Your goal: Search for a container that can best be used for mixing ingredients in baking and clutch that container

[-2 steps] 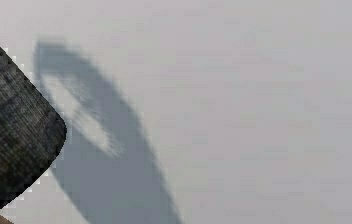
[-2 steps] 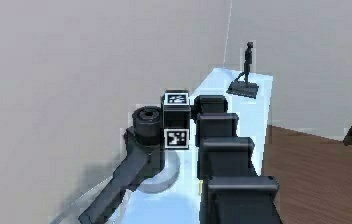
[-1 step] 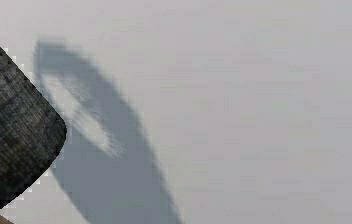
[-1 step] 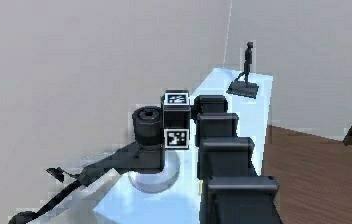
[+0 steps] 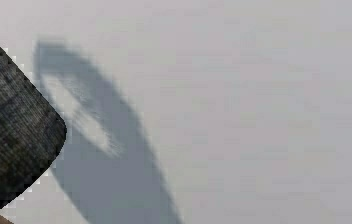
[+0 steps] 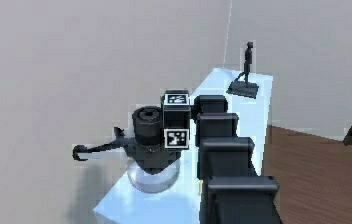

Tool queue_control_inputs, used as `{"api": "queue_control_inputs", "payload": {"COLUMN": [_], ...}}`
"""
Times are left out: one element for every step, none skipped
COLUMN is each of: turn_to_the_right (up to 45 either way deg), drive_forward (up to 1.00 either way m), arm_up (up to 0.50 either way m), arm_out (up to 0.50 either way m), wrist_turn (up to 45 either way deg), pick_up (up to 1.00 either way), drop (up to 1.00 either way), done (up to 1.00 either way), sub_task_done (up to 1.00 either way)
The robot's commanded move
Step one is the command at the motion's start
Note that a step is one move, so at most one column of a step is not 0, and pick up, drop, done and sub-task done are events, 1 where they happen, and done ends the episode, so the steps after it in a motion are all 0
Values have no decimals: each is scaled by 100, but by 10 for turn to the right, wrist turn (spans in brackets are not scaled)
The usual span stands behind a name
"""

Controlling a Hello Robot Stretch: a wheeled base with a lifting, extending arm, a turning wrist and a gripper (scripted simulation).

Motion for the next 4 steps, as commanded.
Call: {"api": "queue_control_inputs", "payload": {"turn_to_the_right": [0,0,0,0], "drive_forward": [0,0,0,0], "arm_up": [0,-24,0,10], "arm_out": [0,0,0,0], "wrist_turn": [300,0,0,0], "pick_up": [0,0,100,0], "drop": [0,0,0,0], "done": [0,0,0,0], "sub_task_done": [0,0,0,0]}}
